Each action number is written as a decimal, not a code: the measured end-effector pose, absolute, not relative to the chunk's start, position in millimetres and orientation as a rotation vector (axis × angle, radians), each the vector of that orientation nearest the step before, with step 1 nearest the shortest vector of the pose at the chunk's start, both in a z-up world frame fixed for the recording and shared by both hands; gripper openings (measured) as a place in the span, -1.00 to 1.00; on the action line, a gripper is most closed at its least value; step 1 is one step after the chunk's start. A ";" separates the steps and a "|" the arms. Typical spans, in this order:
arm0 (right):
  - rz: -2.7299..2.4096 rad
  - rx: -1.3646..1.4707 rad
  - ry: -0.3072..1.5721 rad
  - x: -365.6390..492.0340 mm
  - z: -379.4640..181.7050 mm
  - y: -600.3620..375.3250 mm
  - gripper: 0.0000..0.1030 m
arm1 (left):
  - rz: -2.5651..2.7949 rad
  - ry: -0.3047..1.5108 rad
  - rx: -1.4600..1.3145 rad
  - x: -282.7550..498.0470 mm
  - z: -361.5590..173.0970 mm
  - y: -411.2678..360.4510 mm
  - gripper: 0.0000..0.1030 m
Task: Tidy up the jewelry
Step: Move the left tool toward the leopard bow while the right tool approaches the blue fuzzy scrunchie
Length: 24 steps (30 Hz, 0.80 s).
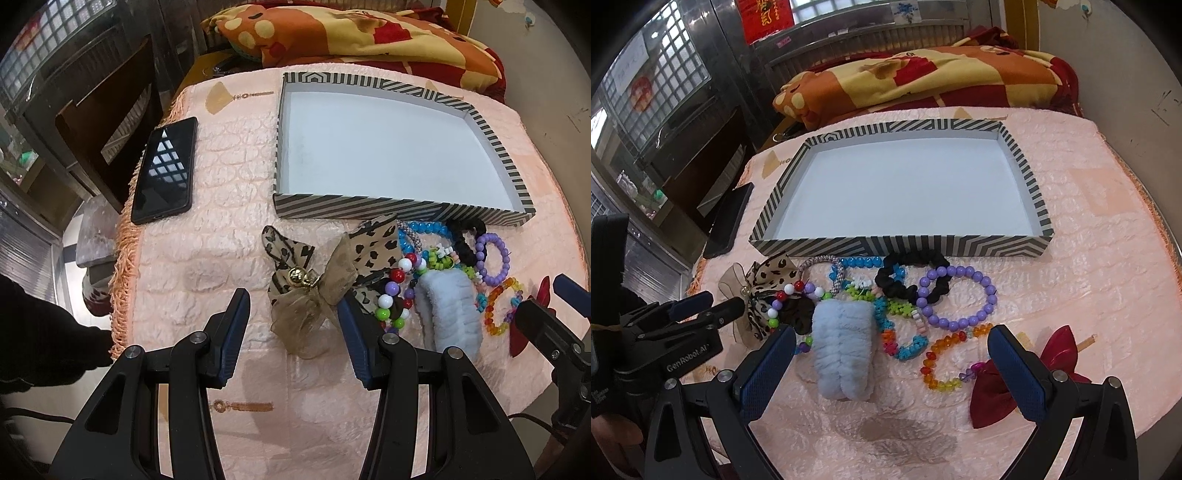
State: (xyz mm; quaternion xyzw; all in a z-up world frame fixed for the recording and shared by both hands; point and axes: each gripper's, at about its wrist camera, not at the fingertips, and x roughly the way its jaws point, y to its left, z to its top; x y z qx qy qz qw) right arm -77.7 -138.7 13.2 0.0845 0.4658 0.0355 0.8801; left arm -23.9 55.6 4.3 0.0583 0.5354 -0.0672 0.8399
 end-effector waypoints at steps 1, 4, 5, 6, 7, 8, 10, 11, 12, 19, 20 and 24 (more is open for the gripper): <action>0.078 0.176 0.974 -77.2 12.7 -137.5 1.00 | -0.140 1.132 0.120 -23.5 5.0 58.2 -0.05; 0.092 0.175 0.980 -76.6 9.7 -133.6 1.00 | -0.126 1.134 0.104 -22.1 5.9 66.9 -0.05; 0.096 0.173 0.992 -76.1 8.0 -132.6 1.00 | -0.123 1.137 0.095 -21.3 5.7 69.5 -0.05; 0.102 0.174 0.994 -75.8 7.3 -131.3 1.00 | -0.119 1.139 0.087 -20.8 5.4 71.5 -0.05; 0.109 0.177 1.003 -75.4 6.7 -130.8 1.00 | -0.115 1.142 0.084 -20.8 5.1 72.3 -0.05; 0.114 0.178 1.005 -75.2 5.5 -129.8 1.00 | -0.115 1.147 0.082 -20.5 4.8 72.7 -0.05; 0.120 0.183 1.013 -74.5 2.9 -129.5 1.00 | -0.116 1.149 0.088 -21.0 5.1 71.9 -0.05; 0.122 0.187 1.018 -73.6 1.4 -129.6 1.00 | -0.120 1.148 0.094 -21.3 5.7 71.6 -0.05; 0.126 0.195 1.026 -72.7 0.3 -129.9 1.00 | -0.122 1.148 0.097 -21.8 6.4 71.3 -0.05; 0.145 0.203 1.061 -67.1 -0.2 -125.3 1.00 | -0.112 1.116 0.093 -19.4 17.2 80.0 -0.05; 0.148 0.200 1.066 -67.2 -0.3 -124.6 1.00 | -0.110 1.122 0.085 -18.4 16.7 82.2 -0.05; 0.150 0.190 1.073 -66.7 -1.9 -121.5 1.00 | -0.107 1.138 0.066 -16.8 13.9 87.0 -0.05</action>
